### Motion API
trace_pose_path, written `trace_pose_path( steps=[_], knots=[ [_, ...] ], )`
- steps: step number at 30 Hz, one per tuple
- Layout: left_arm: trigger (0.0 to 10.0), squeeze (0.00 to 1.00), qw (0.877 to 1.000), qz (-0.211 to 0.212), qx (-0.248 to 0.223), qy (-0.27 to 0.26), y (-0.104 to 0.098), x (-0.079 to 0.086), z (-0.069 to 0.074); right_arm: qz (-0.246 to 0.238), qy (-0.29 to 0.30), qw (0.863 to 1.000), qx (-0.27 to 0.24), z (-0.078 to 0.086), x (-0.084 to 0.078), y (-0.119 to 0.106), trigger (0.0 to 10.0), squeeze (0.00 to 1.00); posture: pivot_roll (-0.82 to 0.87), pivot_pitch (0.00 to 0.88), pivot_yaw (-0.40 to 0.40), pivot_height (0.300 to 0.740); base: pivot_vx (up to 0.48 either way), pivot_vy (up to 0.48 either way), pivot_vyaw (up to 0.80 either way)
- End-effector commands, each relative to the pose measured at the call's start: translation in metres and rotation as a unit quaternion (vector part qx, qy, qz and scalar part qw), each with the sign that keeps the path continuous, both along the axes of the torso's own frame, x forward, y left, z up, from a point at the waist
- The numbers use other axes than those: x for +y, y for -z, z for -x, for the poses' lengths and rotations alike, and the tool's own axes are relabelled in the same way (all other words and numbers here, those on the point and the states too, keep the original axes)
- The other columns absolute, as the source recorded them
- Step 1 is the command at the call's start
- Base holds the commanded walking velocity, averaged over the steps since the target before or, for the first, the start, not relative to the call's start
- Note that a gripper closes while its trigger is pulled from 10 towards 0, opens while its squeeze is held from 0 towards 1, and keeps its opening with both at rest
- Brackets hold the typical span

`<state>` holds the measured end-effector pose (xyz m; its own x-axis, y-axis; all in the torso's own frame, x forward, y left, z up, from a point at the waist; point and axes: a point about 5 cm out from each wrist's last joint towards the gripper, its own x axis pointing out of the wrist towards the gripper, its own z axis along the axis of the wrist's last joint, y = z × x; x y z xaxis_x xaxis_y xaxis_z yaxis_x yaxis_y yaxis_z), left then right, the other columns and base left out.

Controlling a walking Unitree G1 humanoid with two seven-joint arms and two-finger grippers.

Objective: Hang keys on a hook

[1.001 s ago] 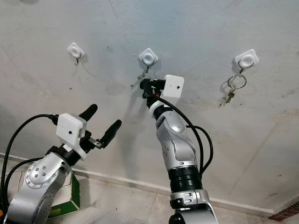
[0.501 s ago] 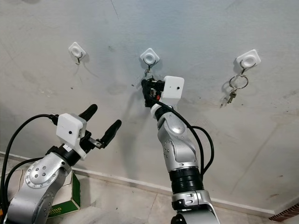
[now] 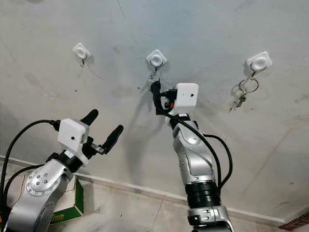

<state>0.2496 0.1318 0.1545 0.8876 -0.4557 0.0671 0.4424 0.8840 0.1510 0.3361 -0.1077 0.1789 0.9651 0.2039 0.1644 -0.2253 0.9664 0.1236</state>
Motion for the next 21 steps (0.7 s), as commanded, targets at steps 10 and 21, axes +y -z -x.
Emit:
trace_pose_path(
  steps=[10,21],
  knots=[
    [10.0,0.0,0.997,-0.012,0.015,-0.074,0.007,0.015,-0.002,0.012,0.012,1.0,-0.003,0.02,-0.029,-0.001,10.0,1.0,0.09,0.0,0.083,0.74,0.0,0.0,0.0],
    [10.0,0.0,0.995,-0.029,0.011,-0.096,0.01,0.02,-0.003,0.039,0.015,0.999,0.03,0.05,-0.049,0.014,10.0,1.0,0.07,0.0,0.083,0.74,0.0,0.0,0.0]
  ],
)
